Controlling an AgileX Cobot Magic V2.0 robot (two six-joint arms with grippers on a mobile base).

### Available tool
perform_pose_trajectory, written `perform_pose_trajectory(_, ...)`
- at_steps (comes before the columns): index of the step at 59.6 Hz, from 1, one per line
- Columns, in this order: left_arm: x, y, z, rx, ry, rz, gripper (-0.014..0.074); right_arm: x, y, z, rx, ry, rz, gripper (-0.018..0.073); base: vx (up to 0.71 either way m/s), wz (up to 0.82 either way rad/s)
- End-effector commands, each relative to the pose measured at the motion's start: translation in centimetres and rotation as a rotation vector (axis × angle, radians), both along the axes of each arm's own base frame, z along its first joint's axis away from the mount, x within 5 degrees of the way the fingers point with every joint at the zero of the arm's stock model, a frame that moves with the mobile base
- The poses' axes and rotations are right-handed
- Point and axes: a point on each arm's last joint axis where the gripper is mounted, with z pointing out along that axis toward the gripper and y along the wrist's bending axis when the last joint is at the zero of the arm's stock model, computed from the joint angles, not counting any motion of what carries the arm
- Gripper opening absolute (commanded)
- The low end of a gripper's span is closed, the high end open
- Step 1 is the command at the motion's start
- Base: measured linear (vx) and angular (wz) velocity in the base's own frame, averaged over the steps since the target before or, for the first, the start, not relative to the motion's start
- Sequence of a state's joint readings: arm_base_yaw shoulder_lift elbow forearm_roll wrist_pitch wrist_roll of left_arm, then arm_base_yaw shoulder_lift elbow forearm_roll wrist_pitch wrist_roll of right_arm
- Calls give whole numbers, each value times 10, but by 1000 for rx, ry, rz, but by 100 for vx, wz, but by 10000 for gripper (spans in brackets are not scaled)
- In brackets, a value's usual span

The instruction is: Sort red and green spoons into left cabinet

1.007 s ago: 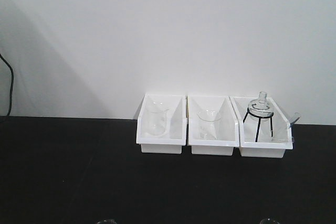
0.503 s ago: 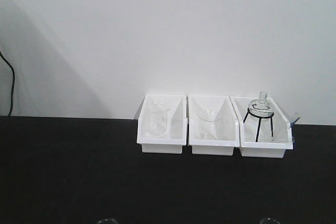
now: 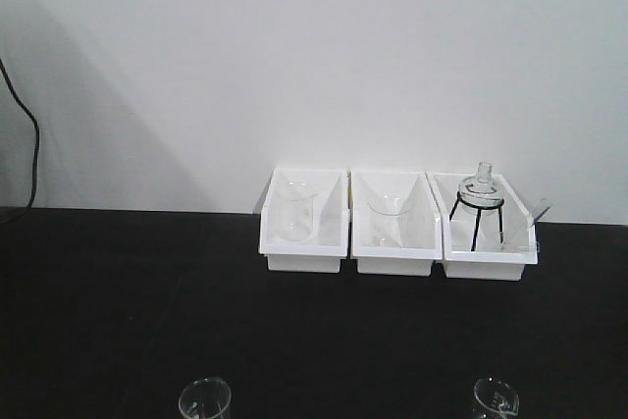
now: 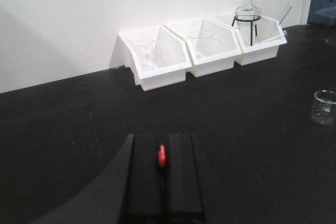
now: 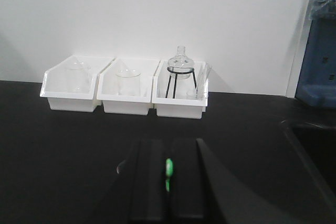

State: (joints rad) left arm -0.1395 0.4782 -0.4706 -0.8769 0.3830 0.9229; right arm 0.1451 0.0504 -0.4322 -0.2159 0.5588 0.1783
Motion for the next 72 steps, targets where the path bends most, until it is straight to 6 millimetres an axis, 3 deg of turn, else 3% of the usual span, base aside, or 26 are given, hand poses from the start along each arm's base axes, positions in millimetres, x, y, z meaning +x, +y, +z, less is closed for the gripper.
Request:
perform_pose_trajectory(1, 1, 3, 13, -51, -51, 38, 0, -1, 0, 15, -12, -90, 6, -4, -17, 4)
perform_pose_trajectory(31, 1, 3, 13, -52, -52, 40, 0, -1, 1, 16, -11, -91, 6, -4, -26, 17)
perform_pose_trajectory(72, 1, 3, 13, -52, -52, 40, 0, -1, 1, 16, -11, -91, 6, -4, -22, 56)
